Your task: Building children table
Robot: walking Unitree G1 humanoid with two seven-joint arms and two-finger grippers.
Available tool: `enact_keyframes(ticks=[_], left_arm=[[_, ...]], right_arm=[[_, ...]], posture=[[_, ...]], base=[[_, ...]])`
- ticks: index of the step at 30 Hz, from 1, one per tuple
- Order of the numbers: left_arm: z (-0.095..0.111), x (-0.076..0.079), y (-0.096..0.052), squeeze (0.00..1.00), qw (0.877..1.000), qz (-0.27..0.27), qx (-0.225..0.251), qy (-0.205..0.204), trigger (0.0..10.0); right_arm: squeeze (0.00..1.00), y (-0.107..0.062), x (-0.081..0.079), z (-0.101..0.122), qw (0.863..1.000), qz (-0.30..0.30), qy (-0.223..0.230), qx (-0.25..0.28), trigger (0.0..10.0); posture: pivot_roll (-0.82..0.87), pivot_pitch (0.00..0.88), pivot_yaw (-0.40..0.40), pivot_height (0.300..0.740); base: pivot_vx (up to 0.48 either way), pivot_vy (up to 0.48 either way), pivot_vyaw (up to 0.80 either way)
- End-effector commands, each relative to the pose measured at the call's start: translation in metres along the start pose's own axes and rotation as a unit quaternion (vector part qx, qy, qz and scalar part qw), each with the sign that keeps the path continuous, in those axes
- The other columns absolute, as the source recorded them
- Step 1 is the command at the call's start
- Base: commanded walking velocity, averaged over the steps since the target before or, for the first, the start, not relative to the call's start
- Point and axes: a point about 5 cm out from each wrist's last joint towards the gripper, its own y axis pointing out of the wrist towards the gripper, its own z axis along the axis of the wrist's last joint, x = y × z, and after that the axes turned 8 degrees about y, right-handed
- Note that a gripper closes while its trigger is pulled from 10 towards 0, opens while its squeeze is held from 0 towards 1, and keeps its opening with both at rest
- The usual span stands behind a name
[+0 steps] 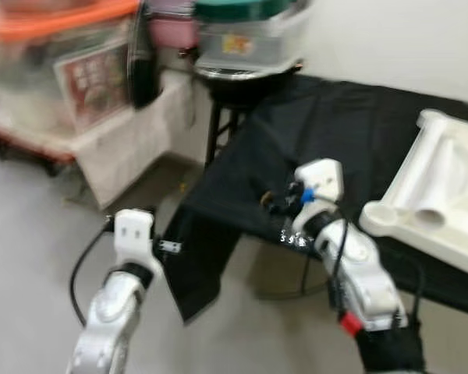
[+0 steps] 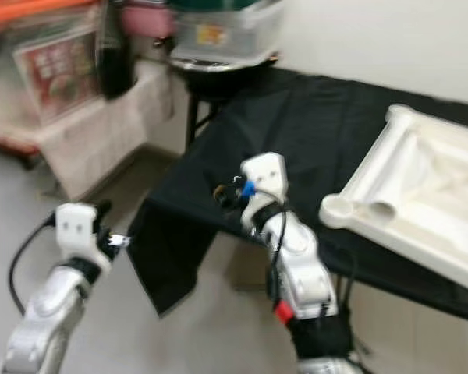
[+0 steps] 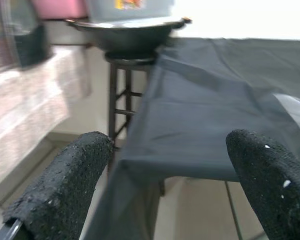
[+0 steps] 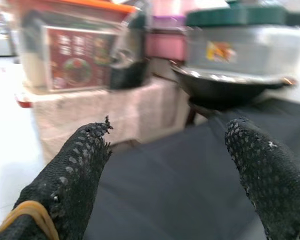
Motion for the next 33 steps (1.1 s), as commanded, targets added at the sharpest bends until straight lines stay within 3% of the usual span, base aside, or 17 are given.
enact_keyframes(ticks=[1,15,33], left_arm=[[-0.001,0.005,0.0,0.0,1.0,-0.007,-0.006,-0.004,10.0],[0.008,0.005,0.002,0.0,1.0,-0.023,0.016,-0.003,10.0],[0.026,0.0,0.004,0.0,0.998,-0.025,0.052,-0.011,10.0]], right_arm=[[0.0,-0.001,0.004,0.002,1.0,-0.007,-0.003,0.003,10.0],[0.0,0.001,0.006,0.005,1.0,-0.01,-0.004,0.008,10.0],[0.0,0.002,0.008,0.012,1.0,-0.021,-0.003,0.023,10.0]], posture=[[-0.01,0.084,0.045,0.74],[-0.02,0.088,0.044,0.74],[-0.02,0.093,0.041,0.74]], base=[[0.0,0.0,-0.8],[0.0,0.0,-0.8],[0.459,0.0,-0.43]])
